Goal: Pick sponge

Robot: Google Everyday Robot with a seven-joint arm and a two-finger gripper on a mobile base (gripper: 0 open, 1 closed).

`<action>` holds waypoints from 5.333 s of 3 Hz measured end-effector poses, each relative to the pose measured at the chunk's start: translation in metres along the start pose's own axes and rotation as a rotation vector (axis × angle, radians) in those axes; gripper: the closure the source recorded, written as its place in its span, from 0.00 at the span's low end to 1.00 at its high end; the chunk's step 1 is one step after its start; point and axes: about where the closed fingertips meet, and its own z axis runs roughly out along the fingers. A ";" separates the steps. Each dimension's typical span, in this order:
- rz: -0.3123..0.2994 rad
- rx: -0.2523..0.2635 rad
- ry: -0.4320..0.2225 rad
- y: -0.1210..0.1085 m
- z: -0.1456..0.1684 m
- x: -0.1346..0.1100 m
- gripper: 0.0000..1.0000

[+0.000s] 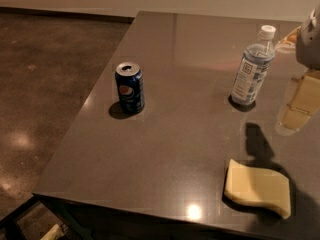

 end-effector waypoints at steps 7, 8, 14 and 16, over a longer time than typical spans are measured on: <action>-0.040 -0.084 0.008 0.119 0.047 0.028 0.00; -0.044 -0.132 0.014 0.130 0.062 0.031 0.00; -0.013 -0.169 0.007 0.124 0.081 0.030 0.83; 0.021 -0.187 -0.067 0.092 0.036 0.017 1.00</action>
Offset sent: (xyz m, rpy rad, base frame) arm -0.0137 -0.0053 -0.0073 -0.0302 0.0411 0.0075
